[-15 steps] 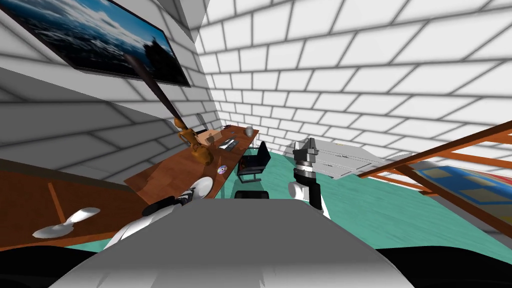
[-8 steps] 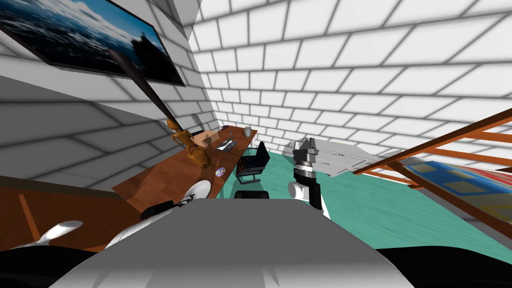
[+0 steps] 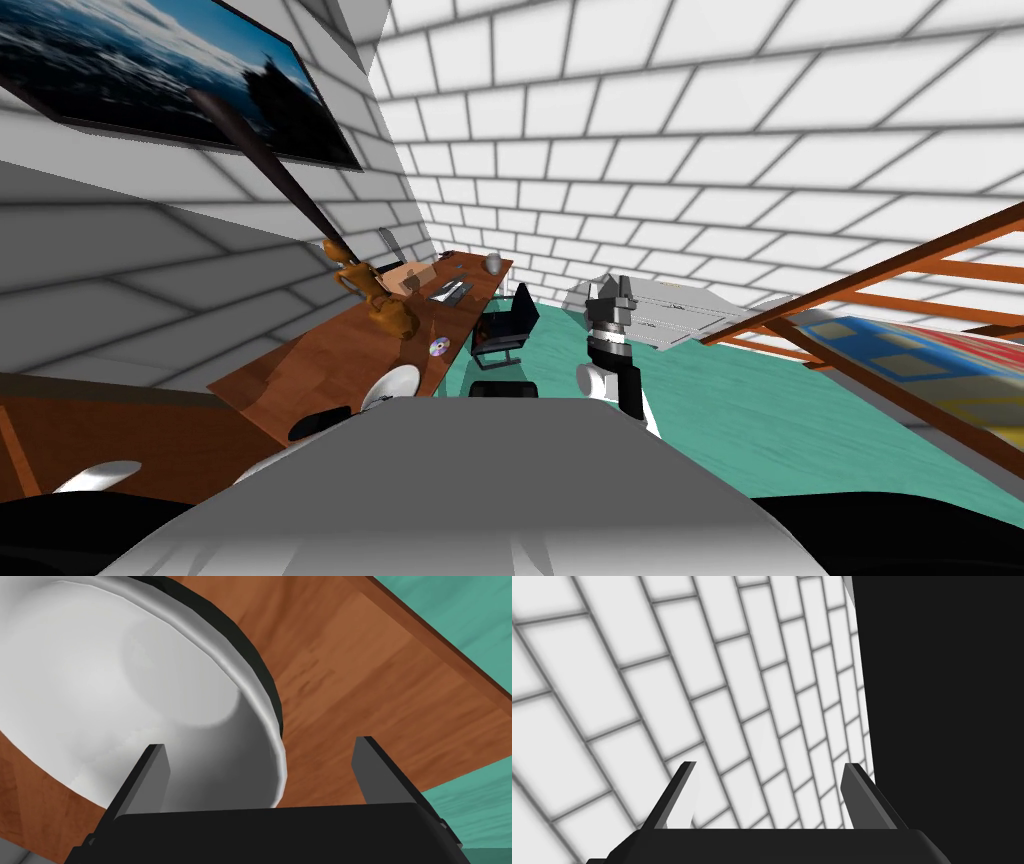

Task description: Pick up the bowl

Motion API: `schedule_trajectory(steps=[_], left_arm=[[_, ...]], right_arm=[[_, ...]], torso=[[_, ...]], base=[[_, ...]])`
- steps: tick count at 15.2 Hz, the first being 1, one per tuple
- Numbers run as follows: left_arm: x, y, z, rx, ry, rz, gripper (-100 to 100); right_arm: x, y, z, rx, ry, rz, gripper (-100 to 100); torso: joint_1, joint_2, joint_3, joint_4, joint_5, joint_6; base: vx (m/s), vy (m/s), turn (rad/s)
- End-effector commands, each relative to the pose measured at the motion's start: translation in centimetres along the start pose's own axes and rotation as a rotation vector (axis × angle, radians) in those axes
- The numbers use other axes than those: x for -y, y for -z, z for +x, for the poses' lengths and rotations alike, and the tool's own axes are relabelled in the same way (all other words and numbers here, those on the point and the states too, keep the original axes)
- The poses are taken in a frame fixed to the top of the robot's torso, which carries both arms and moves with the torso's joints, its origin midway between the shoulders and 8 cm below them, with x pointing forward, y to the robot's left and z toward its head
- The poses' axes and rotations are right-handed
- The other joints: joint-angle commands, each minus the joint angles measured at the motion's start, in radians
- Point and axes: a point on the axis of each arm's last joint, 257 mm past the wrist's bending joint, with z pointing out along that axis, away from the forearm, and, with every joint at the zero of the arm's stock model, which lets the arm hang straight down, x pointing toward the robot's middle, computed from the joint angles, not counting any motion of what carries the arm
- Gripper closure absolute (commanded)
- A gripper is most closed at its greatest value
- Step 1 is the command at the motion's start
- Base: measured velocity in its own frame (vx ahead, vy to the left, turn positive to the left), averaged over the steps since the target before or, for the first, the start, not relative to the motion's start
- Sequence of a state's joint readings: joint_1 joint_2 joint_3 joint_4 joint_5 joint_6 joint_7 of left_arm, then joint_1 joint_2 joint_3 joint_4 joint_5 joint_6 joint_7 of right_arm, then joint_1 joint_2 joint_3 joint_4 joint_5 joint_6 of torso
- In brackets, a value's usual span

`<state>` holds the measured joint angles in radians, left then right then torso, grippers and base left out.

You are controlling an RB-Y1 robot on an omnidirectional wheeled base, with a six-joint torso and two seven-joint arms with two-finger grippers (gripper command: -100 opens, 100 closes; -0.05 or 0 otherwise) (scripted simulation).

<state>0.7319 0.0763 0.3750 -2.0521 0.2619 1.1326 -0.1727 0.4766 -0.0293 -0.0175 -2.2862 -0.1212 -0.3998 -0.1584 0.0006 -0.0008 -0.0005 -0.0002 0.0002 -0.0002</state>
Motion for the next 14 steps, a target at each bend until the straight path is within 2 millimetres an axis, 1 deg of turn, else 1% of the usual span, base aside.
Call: schedule_trajectory(steps=[1,3,4,5,9,10,12,13,14], left_arm=[[0.1,-0.7,0.1,0.000,0.001,0.003,-100],[0.0,-1.4,0.3,0.000,0.001,0.004,-100],[0.0,-1.0,0.2,0.000,0.001,0.002,-100],[0.0,-1.1,0.2,0.000,0.001,0.003,100],[0.0,-1.1,0.2,0.000,0.001,0.002,100],[0.1,-0.3,0.0,0.000,0.001,0.002,100],[0.1,0.4,-0.1,0.000,0.000,0.001,100],[0.1,0.7,-0.1,0.000,-0.001,0.001,100],[0.0,0.4,-0.1,0.001,0.000,0.003,100]], right_arm=[[0.0,0.0,0.0,0.000,0.000,0.000,0],[0.0,0.0,0.0,0.000,0.000,0.000,0],[0.0,0.0,0.0,0.000,0.000,0.000,0],[0.0,0.0,0.0,0.000,0.000,0.000,0],[0.0,0.0,0.0,0.000,0.000,0.000,0],[0.0,0.0,0.0,0.000,0.000,0.000,0],[0.0,0.0,0.0,0.000,0.000,0.000,0],[0.0,0.0,0.0,0.000,0.000,0.000,0],[0.0,0.0,0.0,0.000,0.000,0.000,0]], torso=[[0.000,0.000,0.000,0.000,0.000,0.000],[0.000,0.000,0.000,0.000,0.000,0.000],[0.000,0.000,0.000,0.000,0.000,0.000],[0.000,0.000,0.000,0.000,0.000,0.000],[-0.001,0.000,0.000,0.000,0.000,0.000],[-0.001,0.000,0.000,0.000,0.000,0.000],[-0.002,0.000,0.001,0.001,-0.001,0.000],[-0.002,0.000,0.001,0.001,-0.001,0.000],[-0.003,0.000,0.001,0.001,-0.001,0.000]], base=[[-0.007,0.012,-0.005],[-0.006,0.011,-0.003],[-0.003,0.007,-0.003],[0.000,0.000,0.000],[0.000,0.000,0.000],[0.003,-0.008,0.005],[0.006,-0.013,0.010],[0.006,-0.016,0.004],[0.003,-0.009,0.003]])
